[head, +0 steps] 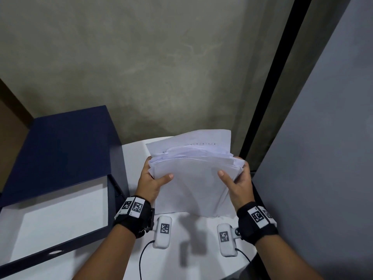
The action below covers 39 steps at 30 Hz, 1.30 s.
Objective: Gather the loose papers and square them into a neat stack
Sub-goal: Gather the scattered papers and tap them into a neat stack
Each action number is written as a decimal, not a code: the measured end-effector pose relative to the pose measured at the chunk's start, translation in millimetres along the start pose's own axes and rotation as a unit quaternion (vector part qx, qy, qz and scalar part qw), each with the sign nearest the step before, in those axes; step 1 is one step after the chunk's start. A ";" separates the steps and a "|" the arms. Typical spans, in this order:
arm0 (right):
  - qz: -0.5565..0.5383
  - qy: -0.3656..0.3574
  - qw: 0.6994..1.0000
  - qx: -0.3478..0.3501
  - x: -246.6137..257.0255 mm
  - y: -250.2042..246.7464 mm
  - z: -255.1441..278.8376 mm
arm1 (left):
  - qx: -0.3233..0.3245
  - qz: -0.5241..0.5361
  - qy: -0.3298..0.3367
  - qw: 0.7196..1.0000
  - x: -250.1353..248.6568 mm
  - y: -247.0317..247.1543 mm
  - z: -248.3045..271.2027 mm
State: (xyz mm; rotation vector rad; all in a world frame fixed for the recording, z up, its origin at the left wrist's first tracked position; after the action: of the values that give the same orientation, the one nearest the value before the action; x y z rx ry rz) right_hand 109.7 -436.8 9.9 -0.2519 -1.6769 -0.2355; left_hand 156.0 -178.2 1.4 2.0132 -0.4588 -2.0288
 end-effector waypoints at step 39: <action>0.034 -0.039 0.989 -0.137 34.4 -1.2 -13.1 | -0.001 -0.026 -0.035 0.999 7.1 -6.8 1.4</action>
State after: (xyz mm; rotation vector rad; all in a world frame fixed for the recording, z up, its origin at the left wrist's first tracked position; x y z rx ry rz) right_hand 117.8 -440.9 45.6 -0.5284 -1.7083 -0.4097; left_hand 154.9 -174.6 -7.8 1.9786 -0.4219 -2.1360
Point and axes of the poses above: each hand's wrist, its own z-axis away from the middle knuckle, its own y-axis out of the palm, x = y × z, the point moved 5 cm from there along -z, towards the middle knuckle, and after that the axes turned 8 degrees about z, right-handed, at the moved point
